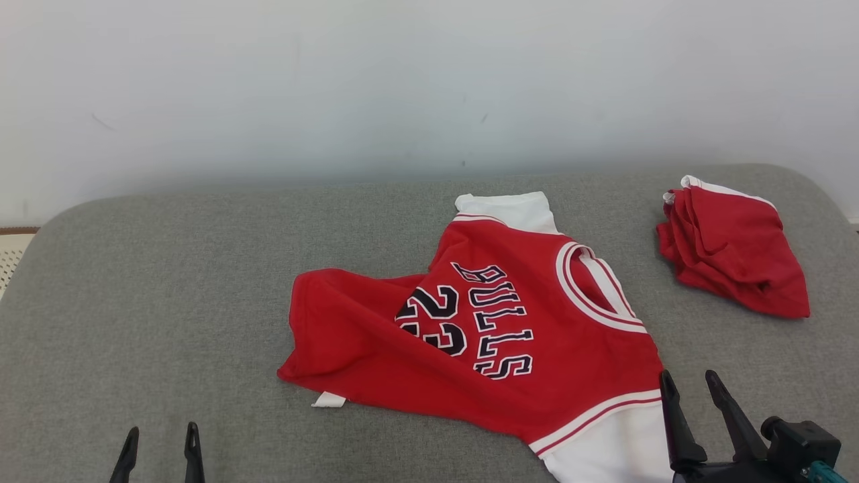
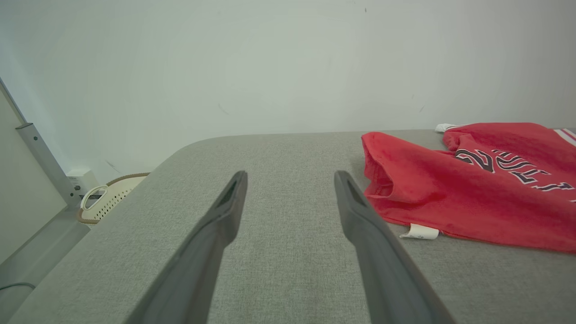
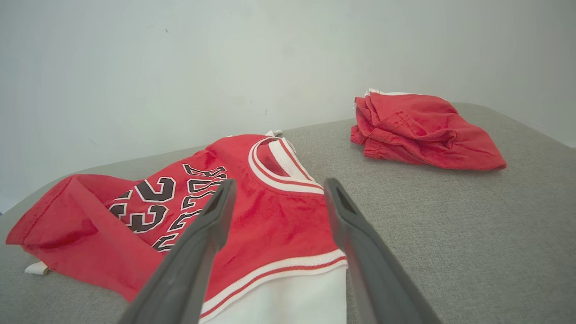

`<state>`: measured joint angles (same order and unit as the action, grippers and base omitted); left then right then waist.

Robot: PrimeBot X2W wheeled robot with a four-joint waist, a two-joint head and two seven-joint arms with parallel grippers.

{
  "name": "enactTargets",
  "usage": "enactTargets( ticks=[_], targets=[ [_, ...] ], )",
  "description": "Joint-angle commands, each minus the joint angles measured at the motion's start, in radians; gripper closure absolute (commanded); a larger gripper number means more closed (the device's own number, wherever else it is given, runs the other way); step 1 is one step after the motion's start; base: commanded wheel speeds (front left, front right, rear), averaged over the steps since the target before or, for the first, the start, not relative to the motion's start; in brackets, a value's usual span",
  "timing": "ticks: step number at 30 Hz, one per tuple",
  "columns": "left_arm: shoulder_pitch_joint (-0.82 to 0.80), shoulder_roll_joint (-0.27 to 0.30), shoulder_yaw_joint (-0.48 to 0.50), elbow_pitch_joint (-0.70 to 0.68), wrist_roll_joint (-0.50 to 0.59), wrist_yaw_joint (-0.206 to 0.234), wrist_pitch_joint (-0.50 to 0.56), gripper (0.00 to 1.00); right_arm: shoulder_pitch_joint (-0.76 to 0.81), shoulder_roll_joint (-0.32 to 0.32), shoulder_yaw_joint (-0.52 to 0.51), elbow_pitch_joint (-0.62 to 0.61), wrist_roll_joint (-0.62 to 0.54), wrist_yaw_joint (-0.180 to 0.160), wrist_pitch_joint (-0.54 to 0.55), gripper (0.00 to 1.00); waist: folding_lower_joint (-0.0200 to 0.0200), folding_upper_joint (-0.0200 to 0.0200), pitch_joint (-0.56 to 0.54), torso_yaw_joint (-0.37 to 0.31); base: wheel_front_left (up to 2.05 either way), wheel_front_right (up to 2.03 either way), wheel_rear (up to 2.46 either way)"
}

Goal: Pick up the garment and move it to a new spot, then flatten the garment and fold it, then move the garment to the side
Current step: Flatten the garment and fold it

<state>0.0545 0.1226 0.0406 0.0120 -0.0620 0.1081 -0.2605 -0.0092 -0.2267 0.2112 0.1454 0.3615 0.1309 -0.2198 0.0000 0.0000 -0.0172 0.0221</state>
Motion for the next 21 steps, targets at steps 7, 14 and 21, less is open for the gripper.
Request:
enactTargets(
  ticks=[7,14,21],
  targets=[
    [0.018,0.012,-0.003,0.018,0.010,0.008,-0.002,0.00,0.003,-0.003,0.004,0.007,-0.006,0.000,0.003,0.00,0.0000,0.0000,-0.008,0.003,0.00,0.00,0.00],
    [0.018,0.007,0.000,0.028,-0.007,0.017,-0.002,0.00,0.000,0.001,0.005,0.005,-0.010,0.000,0.005,0.00,0.0000,0.0000,-0.011,-0.001,0.00,0.00,0.00],
    [0.018,0.007,-0.004,0.028,-0.012,0.024,-0.003,0.00,0.000,-0.001,0.003,0.007,-0.010,0.000,0.012,0.00,0.0000,0.0000,-0.012,-0.002,0.00,0.00,0.00]
  ],
)
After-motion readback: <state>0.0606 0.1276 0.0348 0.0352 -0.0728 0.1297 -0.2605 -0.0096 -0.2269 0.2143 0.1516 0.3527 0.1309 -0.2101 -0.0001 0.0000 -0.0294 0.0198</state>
